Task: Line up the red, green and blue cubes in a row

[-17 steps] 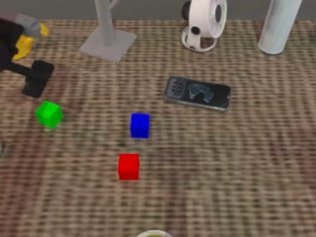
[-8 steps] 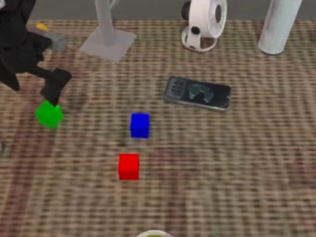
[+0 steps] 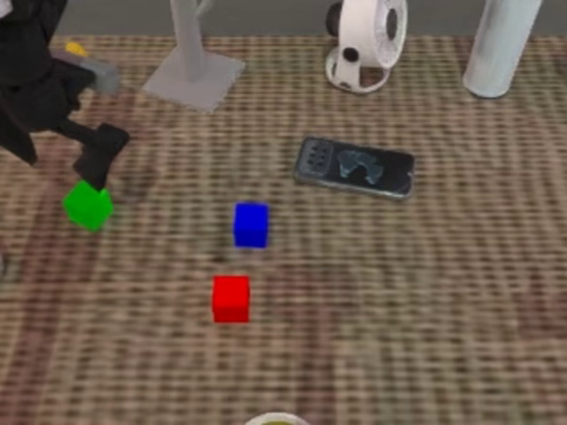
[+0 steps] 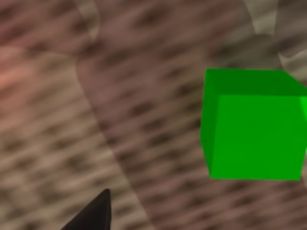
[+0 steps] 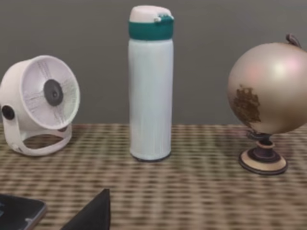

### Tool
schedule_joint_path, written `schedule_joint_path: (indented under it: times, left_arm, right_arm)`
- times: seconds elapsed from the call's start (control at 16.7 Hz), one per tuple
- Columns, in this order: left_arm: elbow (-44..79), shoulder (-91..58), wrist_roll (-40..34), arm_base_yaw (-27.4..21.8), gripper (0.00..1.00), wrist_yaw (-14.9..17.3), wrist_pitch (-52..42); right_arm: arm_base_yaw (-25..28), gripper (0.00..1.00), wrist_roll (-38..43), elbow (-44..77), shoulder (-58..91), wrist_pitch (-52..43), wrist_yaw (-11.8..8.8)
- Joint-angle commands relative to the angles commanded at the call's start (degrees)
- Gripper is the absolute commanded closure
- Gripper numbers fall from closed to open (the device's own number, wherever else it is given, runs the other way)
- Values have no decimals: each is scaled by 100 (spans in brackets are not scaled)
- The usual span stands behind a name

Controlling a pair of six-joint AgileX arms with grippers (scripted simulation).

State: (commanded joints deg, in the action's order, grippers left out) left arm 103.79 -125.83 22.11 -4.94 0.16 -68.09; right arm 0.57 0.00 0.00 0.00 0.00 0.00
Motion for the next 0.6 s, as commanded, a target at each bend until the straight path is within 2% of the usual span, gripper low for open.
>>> schedule_joint_path:
  times: [0.6]
  left_arm:
    - [-1034,-482,12,-20,0,6,1531]
  right_arm:
    - [0,0,0,0,0,0,0]
